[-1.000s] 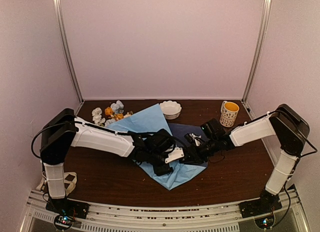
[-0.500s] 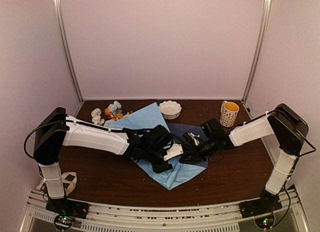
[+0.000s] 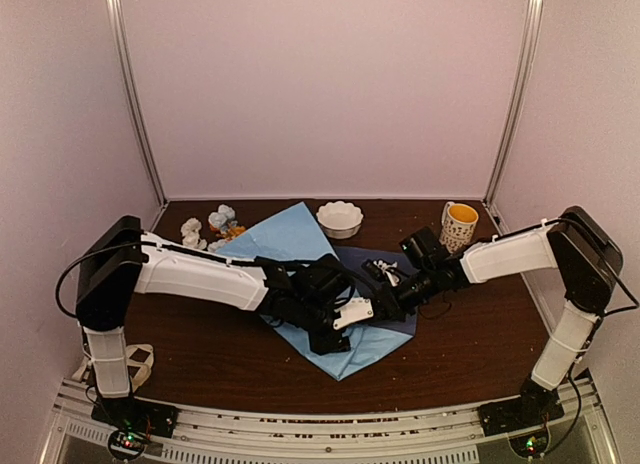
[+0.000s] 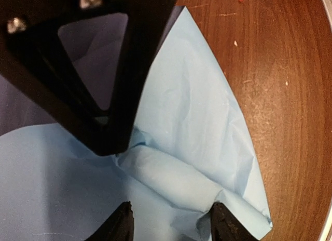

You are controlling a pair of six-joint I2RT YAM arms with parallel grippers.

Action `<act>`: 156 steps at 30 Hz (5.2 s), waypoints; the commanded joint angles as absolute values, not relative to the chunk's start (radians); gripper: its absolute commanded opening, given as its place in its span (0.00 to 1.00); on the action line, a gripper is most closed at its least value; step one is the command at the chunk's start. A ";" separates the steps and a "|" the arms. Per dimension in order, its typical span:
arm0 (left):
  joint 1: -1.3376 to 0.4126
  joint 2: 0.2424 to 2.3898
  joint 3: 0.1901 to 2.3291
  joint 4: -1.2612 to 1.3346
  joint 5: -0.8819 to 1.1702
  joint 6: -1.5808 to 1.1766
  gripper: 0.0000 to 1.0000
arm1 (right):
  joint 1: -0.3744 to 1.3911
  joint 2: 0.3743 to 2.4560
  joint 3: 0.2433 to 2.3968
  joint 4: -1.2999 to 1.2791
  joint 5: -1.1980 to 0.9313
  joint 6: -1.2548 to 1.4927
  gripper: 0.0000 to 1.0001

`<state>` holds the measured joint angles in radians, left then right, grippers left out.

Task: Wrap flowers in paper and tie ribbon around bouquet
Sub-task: Press the fold line of the 2/3-folded wrapping paper, then pick up the two-thirds-folded wrapping paper from the center of the board.

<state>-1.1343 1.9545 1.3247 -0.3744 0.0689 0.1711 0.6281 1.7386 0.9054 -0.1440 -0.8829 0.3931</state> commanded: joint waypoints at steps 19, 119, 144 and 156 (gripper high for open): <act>-1.138 1.961 1.292 -0.318 0.088 0.146 0.59 | 0.587 1.487 0.708 -0.021 -0.674 0.693 0.38; -1.052 2.114 1.385 -0.339 0.444 0.037 0.61 | 0.528 1.312 0.410 -0.058 -0.525 0.864 0.45; -1.023 2.110 1.347 -0.288 0.481 0.015 0.62 | 0.583 1.365 0.520 -0.012 -0.527 0.806 0.00; -0.972 2.111 1.296 -0.193 0.595 -0.017 0.64 | 0.813 1.278 0.657 -0.122 -0.387 0.439 0.00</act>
<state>-0.9939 2.0983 1.3270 -0.2062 0.5697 0.0044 0.7879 1.3037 0.6445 -0.0940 -0.4431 0.5678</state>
